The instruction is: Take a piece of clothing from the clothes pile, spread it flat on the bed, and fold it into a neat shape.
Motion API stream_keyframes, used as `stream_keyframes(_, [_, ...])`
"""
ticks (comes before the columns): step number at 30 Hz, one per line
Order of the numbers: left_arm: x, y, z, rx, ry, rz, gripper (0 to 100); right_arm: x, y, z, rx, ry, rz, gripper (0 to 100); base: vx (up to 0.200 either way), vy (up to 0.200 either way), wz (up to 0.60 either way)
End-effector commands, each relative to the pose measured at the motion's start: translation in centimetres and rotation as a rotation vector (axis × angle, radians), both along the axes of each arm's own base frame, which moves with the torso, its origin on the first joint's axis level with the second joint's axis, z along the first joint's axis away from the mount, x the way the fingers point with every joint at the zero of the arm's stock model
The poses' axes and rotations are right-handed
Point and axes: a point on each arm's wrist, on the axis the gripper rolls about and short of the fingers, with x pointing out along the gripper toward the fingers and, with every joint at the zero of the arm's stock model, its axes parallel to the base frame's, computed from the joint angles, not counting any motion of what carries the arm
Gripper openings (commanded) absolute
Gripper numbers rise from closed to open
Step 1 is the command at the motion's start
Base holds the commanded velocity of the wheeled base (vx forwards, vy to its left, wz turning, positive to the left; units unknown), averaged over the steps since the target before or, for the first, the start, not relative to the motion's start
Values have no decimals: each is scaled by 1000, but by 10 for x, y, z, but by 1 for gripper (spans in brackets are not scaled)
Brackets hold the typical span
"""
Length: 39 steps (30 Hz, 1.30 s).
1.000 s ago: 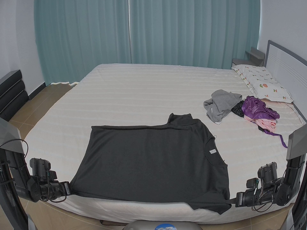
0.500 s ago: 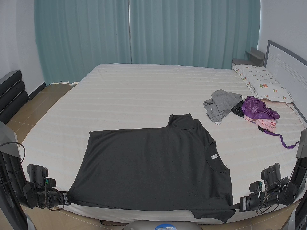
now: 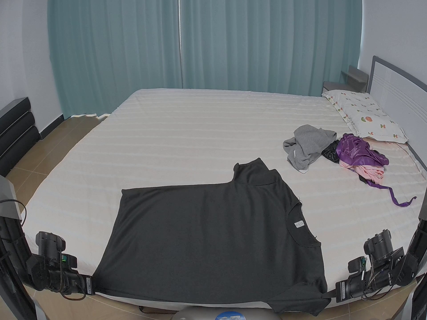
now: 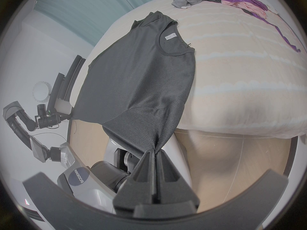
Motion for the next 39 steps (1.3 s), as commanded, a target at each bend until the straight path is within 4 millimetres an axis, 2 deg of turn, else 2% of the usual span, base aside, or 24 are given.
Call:
stream_keyframes(1, [-9, -1, 13, 21, -33, -25, 0, -9, -1, 6, -5, -6, 16, 0, 0, 0, 0])
stream_keyframes(11, [-23, -3, 27, 72, -7, -87, 0, -20, 1, 16, -19, -9, 59, 0, 0, 0, 0])
stream_keyframes(18, [-8, -1, 32, 56, -54, -52, 0, -11, 3, 24, -6, -102, 43, 0, 0, 0, 0])
stream_keyframes(19, [2, 0, 37, 23, -97, 17, 0, 3, 4, 28, 3, -147, 28, 0, 0, 0, 0])
stream_keyframes(22, [18, -3, 44, -42, -152, 108, 0, 20, 8, 33, 14, -184, -19, 0, 0, 0, 0])
stream_keyframes(23, [18, -3, 44, -42, -152, 108, 0, 20, 8, 33, 14, -184, -19, 0, 0, 0, 0])
stream_keyframes(24, [26, -4, 48, -78, -178, 156, 0, 33, 11, 36, 15, -204, -57, 0, 0, 0, 0])
stream_keyframes(28, [36, -6, 52, -123, -209, 208, 0, 55, 14, 40, 8, -244, -106, 0, 0, 0, 0])
stream_keyframes(34, [45, -10, 56, -206, -227, 248, 0, 70, 14, 43, 6, -252, -122, 0, 0, 0, 0])
stream_keyframes(39, [51, -10, 54, -209, -224, 257, 0, 79, 12, 45, 4, -253, -135, 0, 0, 0, 0])
